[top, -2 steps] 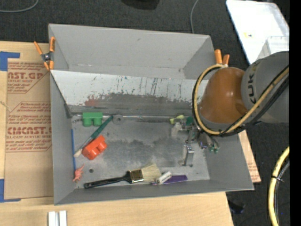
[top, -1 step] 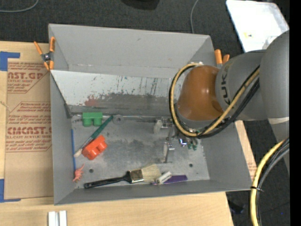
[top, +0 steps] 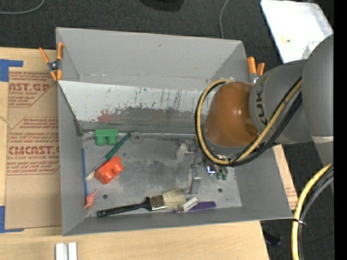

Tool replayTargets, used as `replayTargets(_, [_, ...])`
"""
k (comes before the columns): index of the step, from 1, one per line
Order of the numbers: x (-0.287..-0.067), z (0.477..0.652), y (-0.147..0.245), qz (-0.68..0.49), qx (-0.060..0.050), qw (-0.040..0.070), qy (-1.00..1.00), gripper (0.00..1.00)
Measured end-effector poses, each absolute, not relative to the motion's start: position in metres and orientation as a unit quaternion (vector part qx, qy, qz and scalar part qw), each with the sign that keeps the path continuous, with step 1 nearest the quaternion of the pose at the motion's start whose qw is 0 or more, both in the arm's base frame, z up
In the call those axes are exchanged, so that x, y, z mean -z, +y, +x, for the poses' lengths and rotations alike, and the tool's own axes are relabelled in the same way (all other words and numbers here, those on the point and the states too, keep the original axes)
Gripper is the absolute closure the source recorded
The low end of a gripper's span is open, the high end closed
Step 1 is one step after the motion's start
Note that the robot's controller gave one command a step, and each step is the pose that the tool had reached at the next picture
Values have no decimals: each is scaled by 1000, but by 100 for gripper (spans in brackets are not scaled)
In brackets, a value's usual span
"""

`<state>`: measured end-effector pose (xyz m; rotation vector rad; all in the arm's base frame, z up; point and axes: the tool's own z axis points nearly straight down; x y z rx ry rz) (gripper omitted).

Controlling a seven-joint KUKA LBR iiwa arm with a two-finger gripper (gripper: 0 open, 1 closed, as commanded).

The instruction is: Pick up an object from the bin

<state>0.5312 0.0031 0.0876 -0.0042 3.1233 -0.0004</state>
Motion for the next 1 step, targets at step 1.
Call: replayTargets(1, [-72, 481, 28, -18, 0, 11, 1000, 0])
